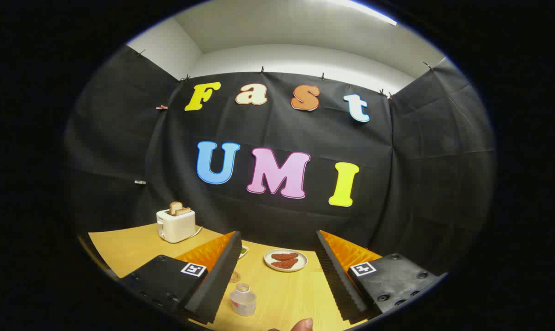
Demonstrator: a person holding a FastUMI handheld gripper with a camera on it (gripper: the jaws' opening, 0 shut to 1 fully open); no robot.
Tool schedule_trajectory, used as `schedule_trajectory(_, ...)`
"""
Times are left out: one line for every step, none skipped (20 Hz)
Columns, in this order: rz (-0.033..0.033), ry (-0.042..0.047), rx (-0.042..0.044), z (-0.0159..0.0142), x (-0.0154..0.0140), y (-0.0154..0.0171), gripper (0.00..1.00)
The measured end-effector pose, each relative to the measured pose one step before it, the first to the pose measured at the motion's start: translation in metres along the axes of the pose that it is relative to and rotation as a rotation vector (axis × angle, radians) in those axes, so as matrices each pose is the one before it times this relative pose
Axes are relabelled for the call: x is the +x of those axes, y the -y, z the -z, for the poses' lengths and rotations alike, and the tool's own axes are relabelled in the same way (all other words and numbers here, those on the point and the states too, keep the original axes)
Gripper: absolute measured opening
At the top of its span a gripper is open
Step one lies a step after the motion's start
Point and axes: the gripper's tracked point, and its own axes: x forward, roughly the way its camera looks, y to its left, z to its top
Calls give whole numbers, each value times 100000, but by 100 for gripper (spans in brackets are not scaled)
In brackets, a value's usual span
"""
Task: Take the bottle from table, then pour the juice into the cup, finally place the bottle on the coaster
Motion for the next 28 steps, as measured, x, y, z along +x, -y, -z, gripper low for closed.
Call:
schedule_trajectory(166,413,176,-150,-99,-6,97)
schedule_trajectory(90,262,37,-59,-49,91,97)
schedule_trajectory(-73,31,60,30,-36,-18,97)
schedule_trajectory(-286,-174,234,125,-113,-194,97)
schedule_trajectory(-212,-141,194,49,-125,-18,97)
schedule_trajectory(-203,-74,117,31,-59,-34,97)
schedule_trajectory(-196,49,-184,17,-92,-124,97)
schedule_trajectory(-2,-37,-377,10,-26,-9,97)
schedule_trajectory(-78,101,-265,-30,-17,1,97)
schedule_trajectory(-126,283,-74,-127,-32,-103,97)
schedule_trajectory(-16,186,57,-54,-34,-61,97)
schedule_trajectory(-148,167,166,-31,33,-23,97)
schedule_trajectory(68,-25,143,19,42,-11,97)
schedule_trajectory(-162,-50,134,1,-41,-71,97)
schedule_trajectory(91,114,98,61,53,-38,97)
schedule_trajectory(131,108,-97,-20,-15,78,97)
schedule_trajectory(210,412,-135,-55,22,74,97)
schedule_trajectory(89,251,-48,-52,5,54,97)
schedule_trajectory(-117,32,-54,35,71,-67,97)
schedule_trajectory(-92,-50,-67,157,72,-68,97)
schedule_trajectory(-95,-271,28,138,60,-50,97)
schedule_trajectory(-173,-178,205,236,44,-50,97)
schedule_trajectory(-173,-234,252,262,75,-99,97)
schedule_trajectory(-108,67,348,246,12,-78,97)
schedule_trajectory(-128,240,652,215,20,-169,97)
schedule_trajectory(-27,156,851,382,9,-198,97)
schedule_trajectory(-239,312,676,420,108,-308,97)
schedule_trajectory(-131,251,195,540,33,-287,97)
